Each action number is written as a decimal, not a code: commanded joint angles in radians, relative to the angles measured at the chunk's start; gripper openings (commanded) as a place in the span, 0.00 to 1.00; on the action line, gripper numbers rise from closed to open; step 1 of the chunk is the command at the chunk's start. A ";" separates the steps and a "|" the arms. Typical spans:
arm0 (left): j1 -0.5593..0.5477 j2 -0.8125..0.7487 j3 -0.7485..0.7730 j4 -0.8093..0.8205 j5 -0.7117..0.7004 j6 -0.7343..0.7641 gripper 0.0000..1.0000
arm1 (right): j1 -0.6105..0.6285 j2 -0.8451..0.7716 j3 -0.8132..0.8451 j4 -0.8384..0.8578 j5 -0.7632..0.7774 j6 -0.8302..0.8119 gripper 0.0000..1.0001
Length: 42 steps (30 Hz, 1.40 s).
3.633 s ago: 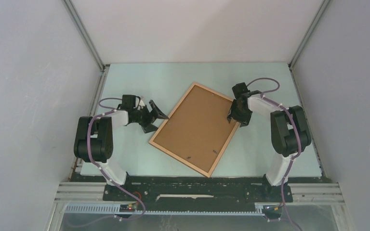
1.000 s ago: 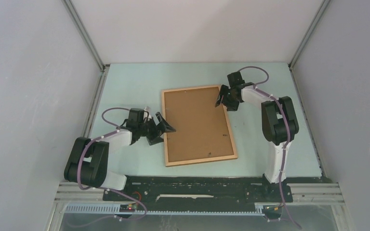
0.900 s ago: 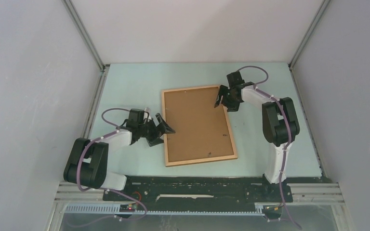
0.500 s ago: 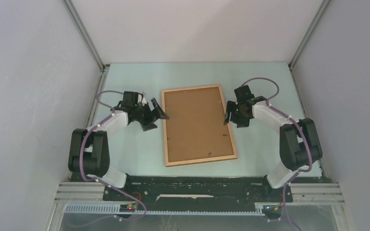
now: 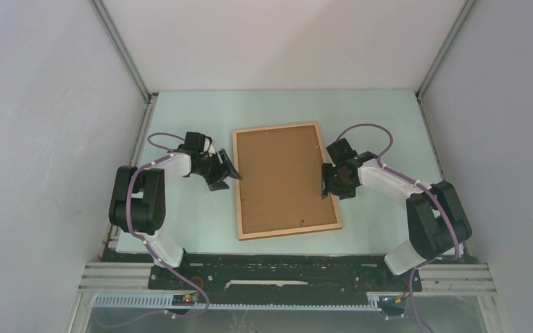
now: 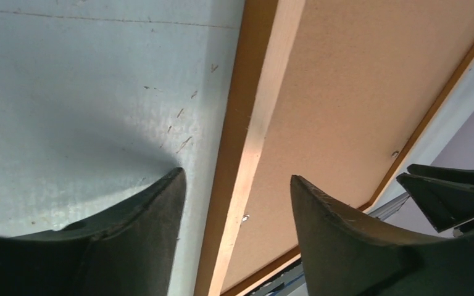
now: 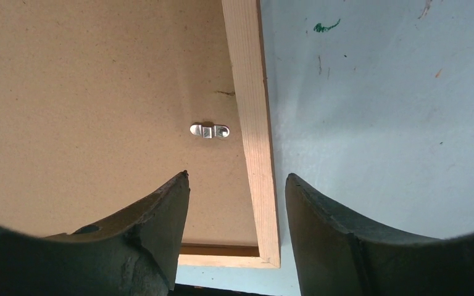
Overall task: Put the photo into the frame
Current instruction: Install the photo frame at the center of the board.
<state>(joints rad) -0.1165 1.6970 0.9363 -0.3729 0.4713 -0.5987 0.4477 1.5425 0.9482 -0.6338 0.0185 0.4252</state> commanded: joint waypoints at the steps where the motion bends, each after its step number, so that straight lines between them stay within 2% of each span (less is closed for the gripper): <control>1: -0.011 0.024 0.054 0.003 -0.030 0.042 0.66 | 0.000 -0.019 -0.002 0.027 0.020 -0.001 0.66; 5: -0.012 0.053 0.063 0.008 -0.030 0.042 0.56 | 0.001 -0.011 -0.003 0.033 0.011 -0.003 0.65; 10: -0.012 0.088 0.074 -0.001 -0.017 0.049 0.50 | 0.003 -0.002 -0.003 0.039 -0.002 -0.001 0.66; 11: -0.012 0.093 0.070 -0.003 -0.015 0.049 0.47 | 0.003 -0.002 -0.004 0.041 -0.002 0.001 0.66; 12: -0.011 0.110 0.071 -0.011 -0.007 0.051 0.39 | 0.002 -0.001 -0.007 0.050 -0.005 0.004 0.66; 21: -0.011 0.119 0.080 -0.025 -0.022 0.055 0.34 | 0.003 0.025 -0.011 0.055 -0.007 -0.003 0.64; 26: -0.009 0.118 0.084 -0.028 -0.022 0.056 0.32 | 0.004 0.018 -0.018 0.048 0.011 -0.011 0.59; 42: -0.009 0.111 0.082 -0.029 -0.014 0.058 0.26 | 0.002 0.066 -0.010 0.122 0.051 0.020 0.59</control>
<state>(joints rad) -0.1242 1.7939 0.9916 -0.3702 0.5102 -0.5751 0.4477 1.5944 0.9337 -0.5461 0.0380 0.4294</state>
